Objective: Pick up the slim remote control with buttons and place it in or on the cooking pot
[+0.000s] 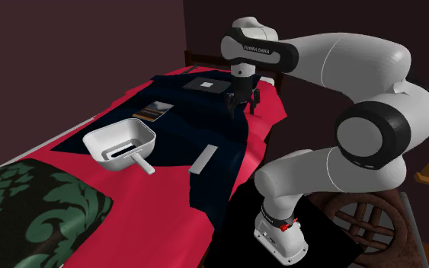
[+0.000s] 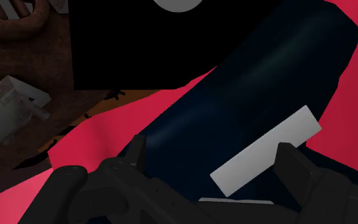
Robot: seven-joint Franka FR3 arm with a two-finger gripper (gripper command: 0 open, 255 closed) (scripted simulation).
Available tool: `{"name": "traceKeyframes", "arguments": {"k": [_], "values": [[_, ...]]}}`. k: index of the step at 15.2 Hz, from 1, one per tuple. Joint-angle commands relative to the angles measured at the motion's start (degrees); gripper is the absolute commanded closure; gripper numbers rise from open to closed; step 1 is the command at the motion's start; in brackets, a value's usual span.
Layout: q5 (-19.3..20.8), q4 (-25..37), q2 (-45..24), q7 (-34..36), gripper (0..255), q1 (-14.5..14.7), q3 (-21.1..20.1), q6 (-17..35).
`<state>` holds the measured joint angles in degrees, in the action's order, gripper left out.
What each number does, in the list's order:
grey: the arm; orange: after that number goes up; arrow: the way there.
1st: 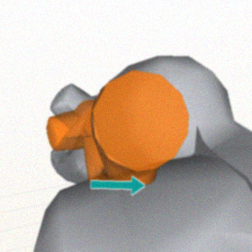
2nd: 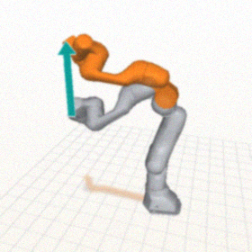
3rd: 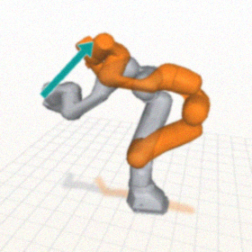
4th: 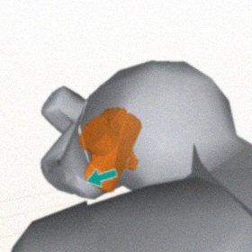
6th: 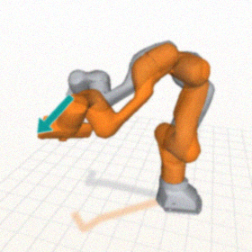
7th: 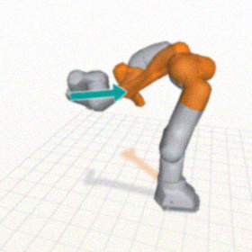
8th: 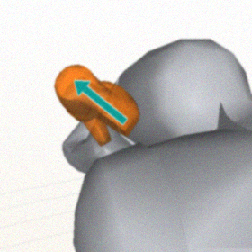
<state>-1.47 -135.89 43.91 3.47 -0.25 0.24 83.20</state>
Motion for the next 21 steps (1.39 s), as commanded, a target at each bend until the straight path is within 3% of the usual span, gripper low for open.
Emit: {"name": "traceKeyframes", "arguments": {"k": [1, 11, 17, 21], "values": [[0.0, 0.0, 0.0, 0.0, 0, 0.0, 0.0, 0.0], [-9.47, -13.84, -1.1, 24.91, 0, -1.68, -13.68, 20.15], [-13.23, -16.64, -9.45, 39.97, 0, -3.61, -23.09, 34.47], [-13.08, -16.16, -17.26, 50.07, 0, -6.35, -29.22, 43.55]]}}
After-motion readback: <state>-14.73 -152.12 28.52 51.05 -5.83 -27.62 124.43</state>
